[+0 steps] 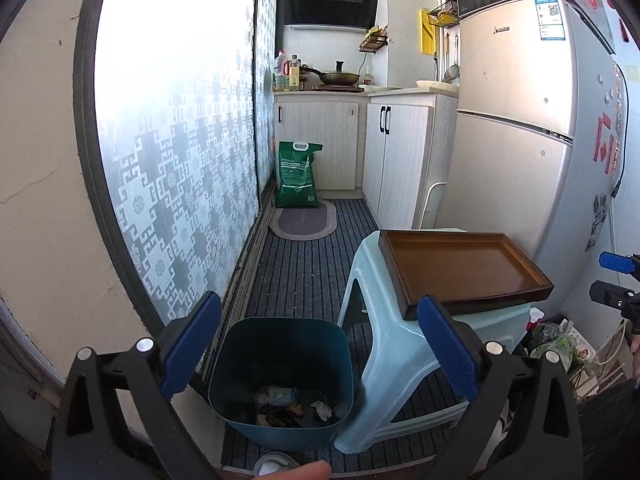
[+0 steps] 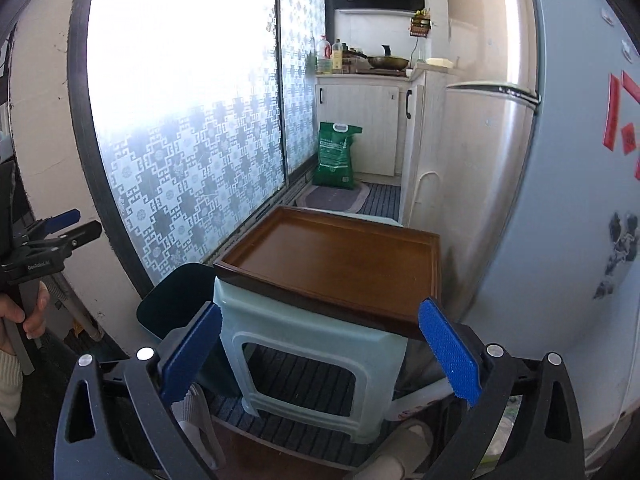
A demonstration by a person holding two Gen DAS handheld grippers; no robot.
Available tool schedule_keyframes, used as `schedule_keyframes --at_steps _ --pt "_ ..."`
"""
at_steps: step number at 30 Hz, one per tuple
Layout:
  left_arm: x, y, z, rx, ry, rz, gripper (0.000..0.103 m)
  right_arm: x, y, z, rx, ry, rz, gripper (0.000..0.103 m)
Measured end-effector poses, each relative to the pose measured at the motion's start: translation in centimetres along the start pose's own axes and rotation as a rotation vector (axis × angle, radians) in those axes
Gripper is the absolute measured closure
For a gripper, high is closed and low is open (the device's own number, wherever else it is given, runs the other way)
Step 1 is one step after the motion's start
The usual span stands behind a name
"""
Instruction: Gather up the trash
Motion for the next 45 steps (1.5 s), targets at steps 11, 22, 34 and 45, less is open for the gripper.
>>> schedule_keyframes --at_steps 11,22,34,45 --pt "-0.2 0.3 0.1 -0.022 0.012 0.001 0.003 -0.3 0.4 -0.3 -0.005 -0.013 0.035 0.003" --pt "0.0 0.3 -0.1 -0.014 0.023 0.007 0.003 -0.7 0.5 -0.3 -0.017 -0.019 0.047 0.003" --pt "0.2 0.3 -0.2 -0.018 0.036 0.020 0.003 -0.9 0.6 -0.3 -0.021 -0.020 0.048 0.003" --pt "0.2 0.4 -0.3 -0.021 0.040 0.022 0.003 -1.0 0.5 -0.1 -0.019 -0.020 0.049 0.003"
Point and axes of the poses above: each gripper's, at about its wrist camera, not at the fingertips, and x roughly the way its jaws point, y to its left, z to its top, the point moved 2 cm from there along x, roughly the way its jaws point, and after that the axes turned 15 degrees about x, right-handed, at the moved point
